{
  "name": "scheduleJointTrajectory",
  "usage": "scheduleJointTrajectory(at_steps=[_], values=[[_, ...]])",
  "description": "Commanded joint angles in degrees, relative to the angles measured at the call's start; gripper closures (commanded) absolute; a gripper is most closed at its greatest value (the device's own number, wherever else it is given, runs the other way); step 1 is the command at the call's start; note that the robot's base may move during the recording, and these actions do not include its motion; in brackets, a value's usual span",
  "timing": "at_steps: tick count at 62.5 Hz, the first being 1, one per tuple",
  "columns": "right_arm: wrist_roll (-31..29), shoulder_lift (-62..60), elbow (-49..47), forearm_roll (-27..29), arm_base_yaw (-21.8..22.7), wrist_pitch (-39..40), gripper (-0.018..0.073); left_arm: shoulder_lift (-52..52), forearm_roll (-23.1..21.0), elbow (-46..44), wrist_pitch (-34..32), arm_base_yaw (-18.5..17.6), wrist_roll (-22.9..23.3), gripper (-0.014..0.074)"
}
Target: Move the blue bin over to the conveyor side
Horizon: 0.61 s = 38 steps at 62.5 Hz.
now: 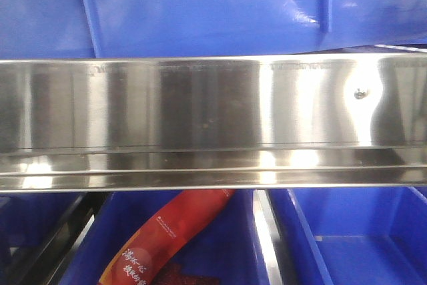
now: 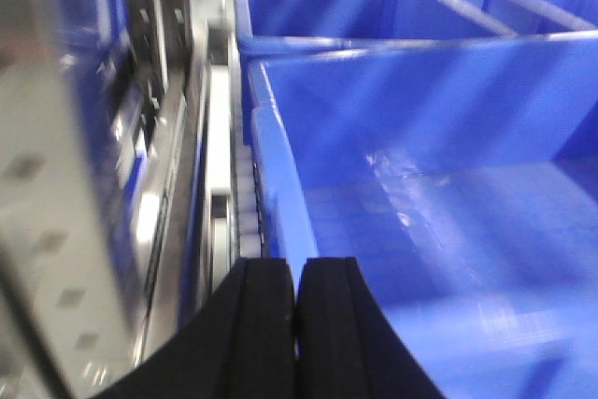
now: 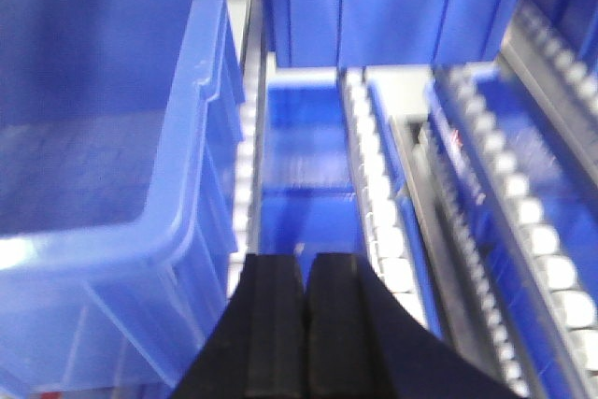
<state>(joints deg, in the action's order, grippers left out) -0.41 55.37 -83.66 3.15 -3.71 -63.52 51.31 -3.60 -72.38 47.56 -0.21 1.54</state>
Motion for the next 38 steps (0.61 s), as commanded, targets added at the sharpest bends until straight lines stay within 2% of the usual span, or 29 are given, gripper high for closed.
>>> scheduleJointTrajectory(at_steps=[1, 8, 16, 30, 38], values=[[-0.2, 3.1, -2.6, 1.8, -0.1, 1.5, 0.064, 2.6, -0.4, -1.3, -2.2, 0.1, 0.2, 0.061], [-3.2, 7.5, -4.9, 1.8, -0.2, 4.3, 0.064, 4.9, -1.2, -1.3, -4.1, 0.1, 0.2, 0.061], [-3.9, 15.4, -11.8, 1.4, -1.4, 0.0, 0.0637, 6.8, -2.1, -1.3, -4.1, 0.1, 0.2, 0.061], [-3.9, 30.6, -28.5, -2.8, -5.4, -6.4, 0.0637, 7.3, -2.1, -1.3, -3.9, 0.1, 0.2, 0.061], [-3.9, 36.6, -35.5, -2.8, -5.7, -6.4, 0.0637, 7.3, -2.3, -1.3, -3.7, 0.1, 0.2, 0.061]])
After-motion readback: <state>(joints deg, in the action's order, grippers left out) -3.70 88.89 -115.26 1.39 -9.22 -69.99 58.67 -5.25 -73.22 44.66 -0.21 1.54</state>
